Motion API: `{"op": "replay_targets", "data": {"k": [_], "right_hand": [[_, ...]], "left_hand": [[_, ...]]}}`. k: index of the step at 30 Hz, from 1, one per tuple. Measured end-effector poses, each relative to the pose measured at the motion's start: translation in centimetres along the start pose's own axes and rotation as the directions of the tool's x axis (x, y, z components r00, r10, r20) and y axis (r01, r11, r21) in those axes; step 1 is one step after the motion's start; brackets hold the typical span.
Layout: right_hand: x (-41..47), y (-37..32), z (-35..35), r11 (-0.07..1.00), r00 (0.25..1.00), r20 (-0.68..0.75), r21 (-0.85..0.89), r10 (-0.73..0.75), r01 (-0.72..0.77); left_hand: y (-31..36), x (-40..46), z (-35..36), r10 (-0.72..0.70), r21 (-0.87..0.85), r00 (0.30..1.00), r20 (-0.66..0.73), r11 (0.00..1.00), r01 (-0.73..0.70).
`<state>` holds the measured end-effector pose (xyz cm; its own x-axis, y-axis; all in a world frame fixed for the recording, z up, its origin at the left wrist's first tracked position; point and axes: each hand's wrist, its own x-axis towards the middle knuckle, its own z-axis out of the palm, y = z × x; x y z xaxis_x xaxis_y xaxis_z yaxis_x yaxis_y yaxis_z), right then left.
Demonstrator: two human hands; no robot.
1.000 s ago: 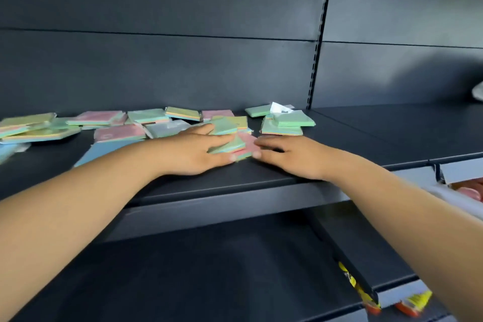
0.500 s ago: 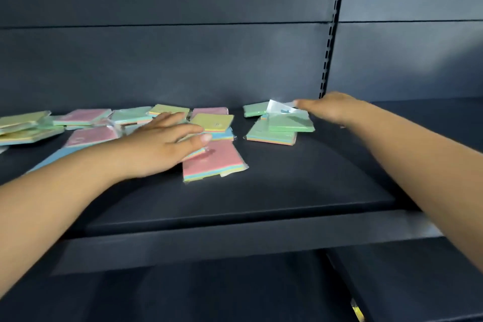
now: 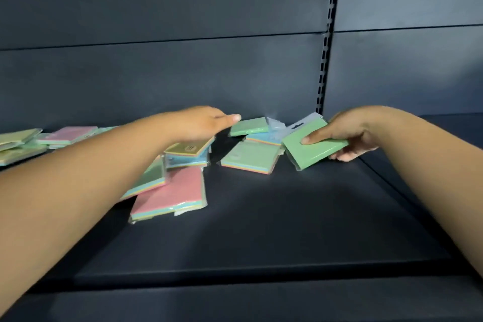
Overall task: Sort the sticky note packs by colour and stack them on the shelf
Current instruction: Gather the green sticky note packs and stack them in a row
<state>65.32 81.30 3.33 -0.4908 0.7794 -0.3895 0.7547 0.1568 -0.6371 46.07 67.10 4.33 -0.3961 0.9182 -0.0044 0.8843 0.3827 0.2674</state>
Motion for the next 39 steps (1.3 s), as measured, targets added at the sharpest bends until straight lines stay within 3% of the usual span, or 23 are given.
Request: {"op": "replay_targets", "data": {"k": [4,9,15,17,22,28,30,33,36,39], "right_hand": [[0.5,0.9,-0.4,0.943,1.0,0.028,0.331,-0.012,0.002],[0.9,1.0,-0.4,0.877,0.997,-0.047,0.474,-0.06,0.076],[1.1,0.7,-0.5,0.828,0.976,-0.167,0.521,-0.136,0.205],[1.1,0.7,-0.5,0.829,0.969,-0.197,0.511,-0.146,0.229],[1.1,0.7,-0.6,0.834,0.962,-0.222,0.492,-0.158,0.251],[1.0,0.5,-0.4,0.82,0.957,-0.229,0.502,-0.178,0.273],[0.9,0.2,-0.4,0.809,0.952,-0.242,0.513,-0.186,0.289],[0.9,-0.2,-0.1,0.75,0.923,-0.306,0.547,-0.235,0.372],[0.9,-0.8,0.2,0.655,0.834,-0.463,0.536,-0.299,0.532],[-0.1,-1.2,0.7,0.618,0.773,-0.528,0.49,-0.351,0.615]], "left_hand": [[-0.4,5.6,0.6,-0.013,-0.163,0.998,0.064,0.986,0.023],[-0.6,9.3,2.2,-0.036,-0.27,0.988,0.147,0.96,0.075],[-0.1,10.1,2.2,-0.104,-0.185,0.954,0.281,0.97,0.16],[0.5,9.8,1.7,-0.13,-0.096,0.95,0.282,0.982,0.163],[0.8,9.2,0.9,-0.123,-0.097,0.959,0.256,0.984,0.152],[0.3,9.0,1.7,-0.091,-0.406,0.959,0.268,0.892,0.198],[1.3,8.4,1.4,-0.069,-0.47,0.977,0.2,0.869,0.158],[2.1,7.4,0.8,-0.12,-0.533,0.992,-0.031,0.842,0.085],[1.3,6.0,0.3,-0.255,-0.659,0.929,-0.269,0.752,0.016],[0.8,2.8,-0.3,-0.396,-0.824,0.847,-0.355,0.56,-0.084]]}}
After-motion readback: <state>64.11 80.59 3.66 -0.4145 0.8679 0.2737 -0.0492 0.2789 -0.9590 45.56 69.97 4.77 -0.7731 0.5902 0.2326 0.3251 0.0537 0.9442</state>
